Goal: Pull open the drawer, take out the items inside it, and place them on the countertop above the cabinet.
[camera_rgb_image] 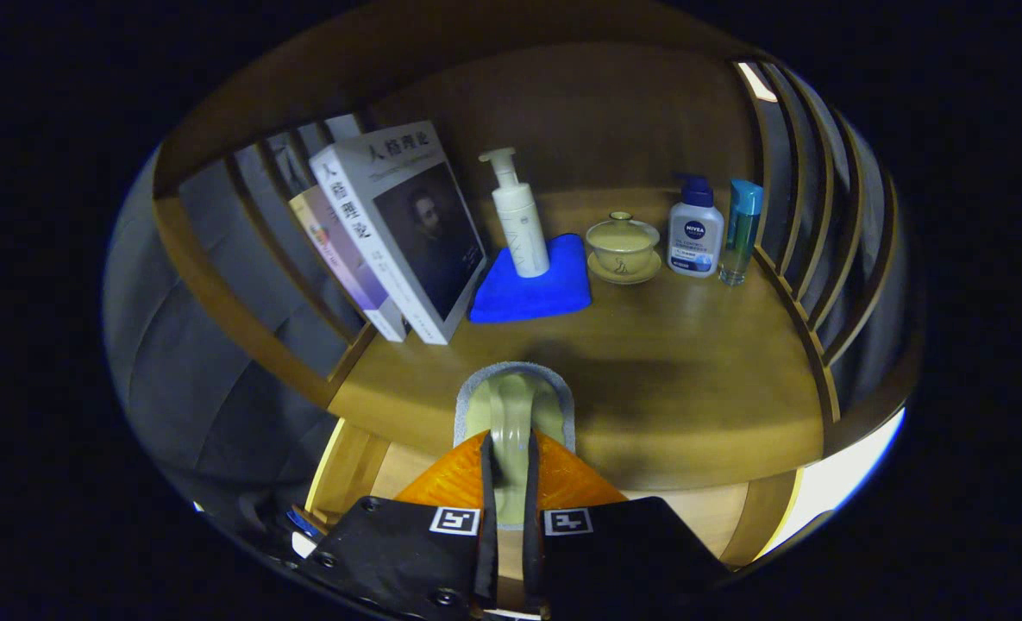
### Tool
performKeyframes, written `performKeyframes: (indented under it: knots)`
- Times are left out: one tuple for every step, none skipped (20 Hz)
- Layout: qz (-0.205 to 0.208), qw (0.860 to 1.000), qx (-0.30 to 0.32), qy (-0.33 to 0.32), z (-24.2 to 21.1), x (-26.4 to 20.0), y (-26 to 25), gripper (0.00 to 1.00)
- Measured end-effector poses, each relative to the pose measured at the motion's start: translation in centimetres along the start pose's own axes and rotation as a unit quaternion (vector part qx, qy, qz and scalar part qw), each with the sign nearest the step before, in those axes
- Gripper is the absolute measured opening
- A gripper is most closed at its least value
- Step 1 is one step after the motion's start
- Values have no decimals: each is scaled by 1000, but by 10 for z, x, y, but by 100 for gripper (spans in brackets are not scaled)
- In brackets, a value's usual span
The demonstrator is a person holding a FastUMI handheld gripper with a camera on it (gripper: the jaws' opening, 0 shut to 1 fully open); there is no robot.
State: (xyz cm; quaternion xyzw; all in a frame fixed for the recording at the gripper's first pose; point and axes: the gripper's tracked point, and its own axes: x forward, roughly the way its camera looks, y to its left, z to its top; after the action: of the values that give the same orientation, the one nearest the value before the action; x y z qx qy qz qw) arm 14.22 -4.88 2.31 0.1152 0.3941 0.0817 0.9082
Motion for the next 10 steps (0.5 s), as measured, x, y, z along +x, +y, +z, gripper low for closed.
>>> performKeyframes:
  knots:
    - [-11, 1000, 5, 0, 3, 9, -6, 13]
    - [-22, 1000, 6, 1, 11, 17, -12, 13]
    - [-31, 999, 8, 6, 17, 22, -18, 13]
    - [-36, 999, 12, 8, 19, 27, -20, 13]
    - [-42, 999, 18, 11, 25, 34, -23, 13]
    - [-43, 999, 26, 17, 27, 40, -25, 13]
    - [-41, 998, 36, 21, 25, 42, -24, 13]
    - [-41, 998, 47, 23, 27, 46, -23, 13]
    - [-41, 998, 53, 23, 29, 53, -26, 16]
    - [-40, 997, 60, 20, 33, 55, -26, 16]
